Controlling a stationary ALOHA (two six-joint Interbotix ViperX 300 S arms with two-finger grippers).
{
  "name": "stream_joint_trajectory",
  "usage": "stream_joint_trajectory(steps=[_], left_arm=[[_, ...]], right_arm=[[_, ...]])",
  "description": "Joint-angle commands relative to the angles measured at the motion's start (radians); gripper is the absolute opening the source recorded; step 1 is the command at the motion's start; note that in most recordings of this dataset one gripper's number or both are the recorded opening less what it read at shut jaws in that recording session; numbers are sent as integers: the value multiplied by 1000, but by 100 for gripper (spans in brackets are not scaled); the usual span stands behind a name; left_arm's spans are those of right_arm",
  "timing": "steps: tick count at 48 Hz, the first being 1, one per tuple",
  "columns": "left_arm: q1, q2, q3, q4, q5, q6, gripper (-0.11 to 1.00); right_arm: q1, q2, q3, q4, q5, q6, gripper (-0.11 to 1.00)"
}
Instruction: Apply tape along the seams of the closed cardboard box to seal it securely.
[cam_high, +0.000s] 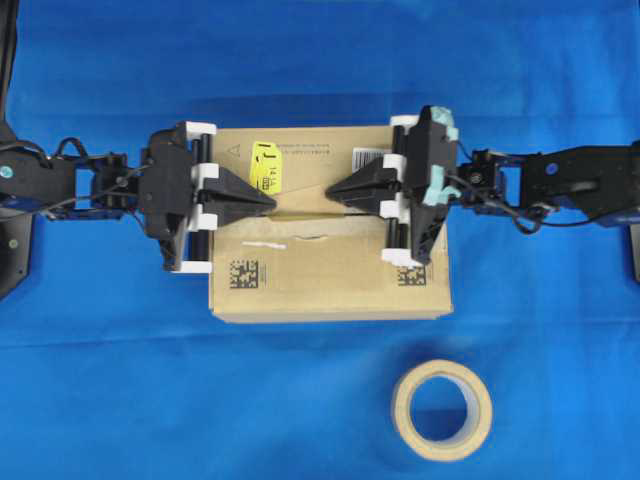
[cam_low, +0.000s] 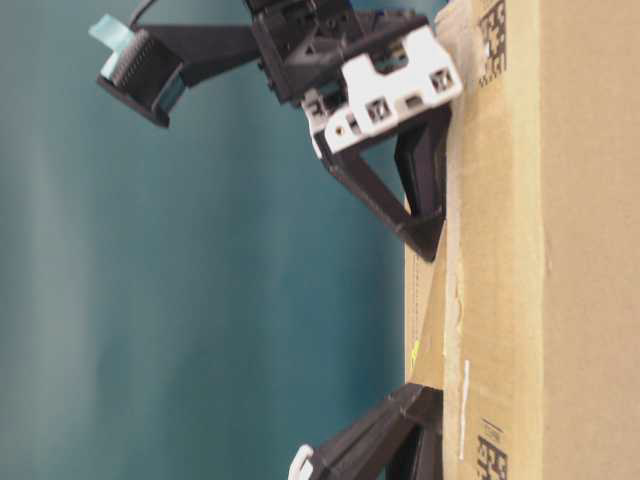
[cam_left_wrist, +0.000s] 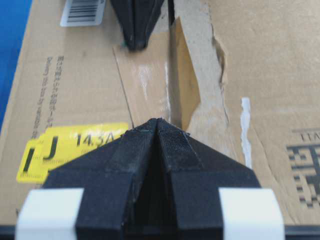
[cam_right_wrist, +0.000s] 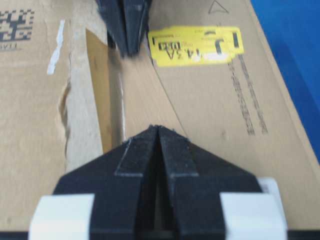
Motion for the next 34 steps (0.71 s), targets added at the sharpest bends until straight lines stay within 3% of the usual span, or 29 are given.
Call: stream_joint_trajectory(steps=[1, 11, 22, 34], left_arm=[[2, -21, 3, 0, -32, -2, 0], [2, -15, -66, 3, -98, 3, 0], [-26, 25, -138, 5, -91, 14, 0], [-52, 51, -144, 5, -52, 0, 0]], right_arm=[[0, -35, 0, 5, -9, 2, 1], [0, -58, -49, 2, -40, -8, 1], [8, -37, -103, -2, -37, -9, 1], [40, -11, -126, -3, -37, -9, 1]])
